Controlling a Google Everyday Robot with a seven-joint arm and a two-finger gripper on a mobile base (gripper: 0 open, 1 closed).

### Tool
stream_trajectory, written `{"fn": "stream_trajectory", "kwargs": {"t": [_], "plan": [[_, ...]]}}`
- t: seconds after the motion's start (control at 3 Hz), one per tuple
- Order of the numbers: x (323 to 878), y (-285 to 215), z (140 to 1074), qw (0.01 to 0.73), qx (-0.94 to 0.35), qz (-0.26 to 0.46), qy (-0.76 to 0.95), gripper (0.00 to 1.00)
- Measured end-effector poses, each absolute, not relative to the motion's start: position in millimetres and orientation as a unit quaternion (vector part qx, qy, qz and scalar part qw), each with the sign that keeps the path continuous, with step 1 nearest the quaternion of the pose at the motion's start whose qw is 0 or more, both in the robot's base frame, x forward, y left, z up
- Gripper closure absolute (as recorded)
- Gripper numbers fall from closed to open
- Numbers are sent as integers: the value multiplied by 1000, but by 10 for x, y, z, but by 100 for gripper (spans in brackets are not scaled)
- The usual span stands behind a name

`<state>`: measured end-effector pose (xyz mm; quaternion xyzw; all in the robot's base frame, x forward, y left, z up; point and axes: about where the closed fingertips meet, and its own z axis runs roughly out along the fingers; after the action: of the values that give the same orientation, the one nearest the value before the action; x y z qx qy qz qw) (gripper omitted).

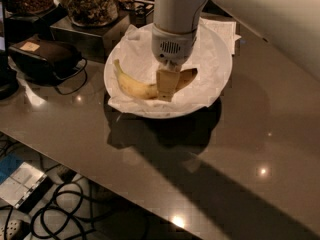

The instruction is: Pick banana from white bowl

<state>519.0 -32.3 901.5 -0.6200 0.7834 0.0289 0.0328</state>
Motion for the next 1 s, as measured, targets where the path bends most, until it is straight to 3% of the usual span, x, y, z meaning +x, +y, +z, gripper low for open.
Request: {"fn": "stream_trajectory", "kwargs": {"t": [1.0], "plan": [[4621,-123,9511,75,-641,23,763,100]]}}
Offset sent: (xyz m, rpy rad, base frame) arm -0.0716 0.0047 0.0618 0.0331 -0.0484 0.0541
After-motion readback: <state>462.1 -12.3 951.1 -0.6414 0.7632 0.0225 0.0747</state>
